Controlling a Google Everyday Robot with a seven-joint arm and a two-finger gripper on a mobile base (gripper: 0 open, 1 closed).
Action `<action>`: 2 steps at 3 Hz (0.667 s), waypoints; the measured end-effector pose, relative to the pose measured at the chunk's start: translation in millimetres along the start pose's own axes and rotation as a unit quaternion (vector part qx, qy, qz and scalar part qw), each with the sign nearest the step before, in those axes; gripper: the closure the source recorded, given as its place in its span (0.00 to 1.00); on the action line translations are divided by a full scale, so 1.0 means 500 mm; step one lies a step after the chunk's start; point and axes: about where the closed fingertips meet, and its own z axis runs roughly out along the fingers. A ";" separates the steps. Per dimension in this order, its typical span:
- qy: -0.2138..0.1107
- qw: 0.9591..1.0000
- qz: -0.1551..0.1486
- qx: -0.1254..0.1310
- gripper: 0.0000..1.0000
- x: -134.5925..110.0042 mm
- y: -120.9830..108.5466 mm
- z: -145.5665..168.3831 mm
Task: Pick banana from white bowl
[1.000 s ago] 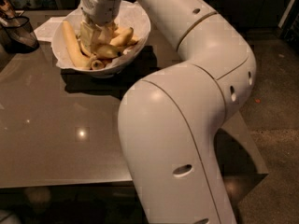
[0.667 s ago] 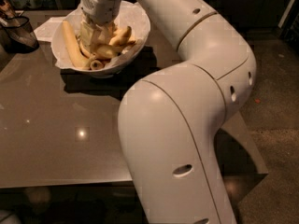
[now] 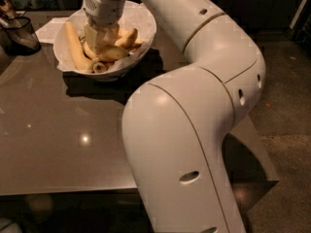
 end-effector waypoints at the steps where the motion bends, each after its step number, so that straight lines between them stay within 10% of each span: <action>1: -0.027 0.999 -0.029 0.017 1.00 -0.017 0.005 -0.036; 2: -0.042 0.997 -0.065 0.022 1.00 -0.017 0.014 -0.074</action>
Offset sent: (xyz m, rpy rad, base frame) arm -0.0212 -0.0243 0.0652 0.0152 -0.1448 0.1939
